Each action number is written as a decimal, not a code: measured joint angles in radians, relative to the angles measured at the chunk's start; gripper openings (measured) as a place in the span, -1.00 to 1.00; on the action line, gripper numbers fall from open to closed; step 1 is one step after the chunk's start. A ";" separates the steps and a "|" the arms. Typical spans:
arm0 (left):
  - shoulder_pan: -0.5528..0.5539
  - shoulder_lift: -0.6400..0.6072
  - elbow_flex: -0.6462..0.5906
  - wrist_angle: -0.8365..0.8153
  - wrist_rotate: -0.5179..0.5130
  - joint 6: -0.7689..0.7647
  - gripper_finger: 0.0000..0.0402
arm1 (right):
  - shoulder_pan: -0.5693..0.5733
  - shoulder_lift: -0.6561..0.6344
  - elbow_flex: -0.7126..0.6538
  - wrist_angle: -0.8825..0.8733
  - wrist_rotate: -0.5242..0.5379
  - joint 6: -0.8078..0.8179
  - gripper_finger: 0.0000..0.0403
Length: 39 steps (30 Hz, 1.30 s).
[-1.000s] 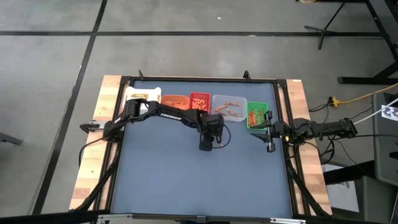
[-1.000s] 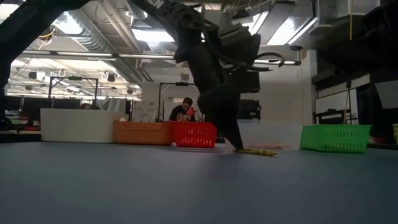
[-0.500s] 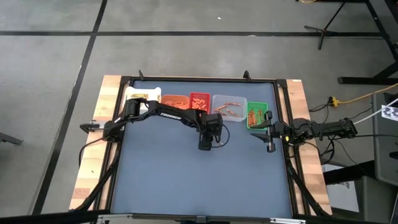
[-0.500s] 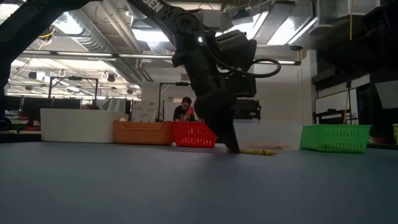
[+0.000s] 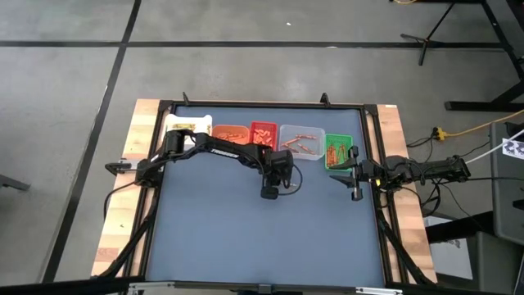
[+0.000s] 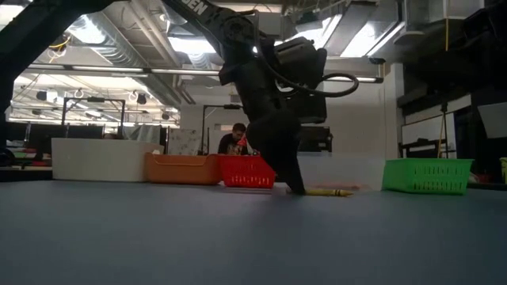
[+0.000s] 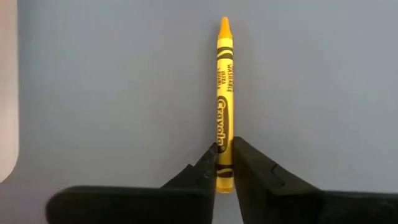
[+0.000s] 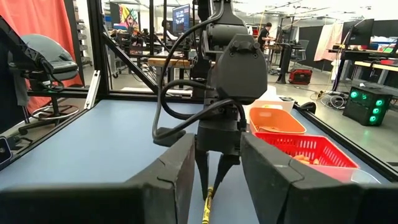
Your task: Sort crayons
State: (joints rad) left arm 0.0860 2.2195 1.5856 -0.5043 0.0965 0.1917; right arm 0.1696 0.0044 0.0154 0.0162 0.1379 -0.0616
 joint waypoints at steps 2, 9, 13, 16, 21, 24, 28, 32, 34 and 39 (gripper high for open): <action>0.001 0.000 0.000 0.007 -0.001 0.000 -0.89 | 0.000 0.000 0.000 0.000 0.000 0.000 -0.35; 0.001 0.000 0.000 0.022 -0.001 0.000 -0.98 | 0.000 0.000 0.000 0.000 0.000 0.000 -0.35; 0.001 -0.005 0.001 0.018 -0.006 0.000 -0.96 | 0.000 0.000 0.000 0.000 0.000 0.000 -0.35; 0.000 -0.019 0.001 0.008 -0.011 0.001 -0.96 | 0.000 0.000 0.000 0.000 0.000 0.000 -0.35; 0.001 -0.075 0.001 -0.018 -0.015 0.002 -0.96 | 0.000 0.000 0.000 0.000 0.000 0.000 -0.35; 0.001 -0.114 0.001 -0.057 -0.031 0.002 -0.96 | 0.000 0.000 0.000 0.000 0.000 0.000 -0.35; 0.001 -0.190 0.001 -0.141 -0.099 0.002 -0.95 | 0.000 0.000 0.000 0.000 0.000 0.000 -0.35; 0.001 -0.272 0.002 -0.253 -0.191 0.001 -0.95 | 0.000 0.000 0.000 0.000 0.000 0.000 -0.35; 0.001 -0.315 0.002 -0.317 -0.232 0.001 -0.95 | 0.000 0.000 0.000 0.000 0.000 0.000 -0.35; 0.014 -0.410 0.003 -0.463 -0.338 -0.052 -0.95 | 0.000 0.000 0.000 0.000 0.000 0.000 -0.35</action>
State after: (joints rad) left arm 0.1000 1.8099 1.5887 -0.9674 -0.2412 0.1398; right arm 0.1696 0.0044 0.0154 0.0162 0.1383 -0.0616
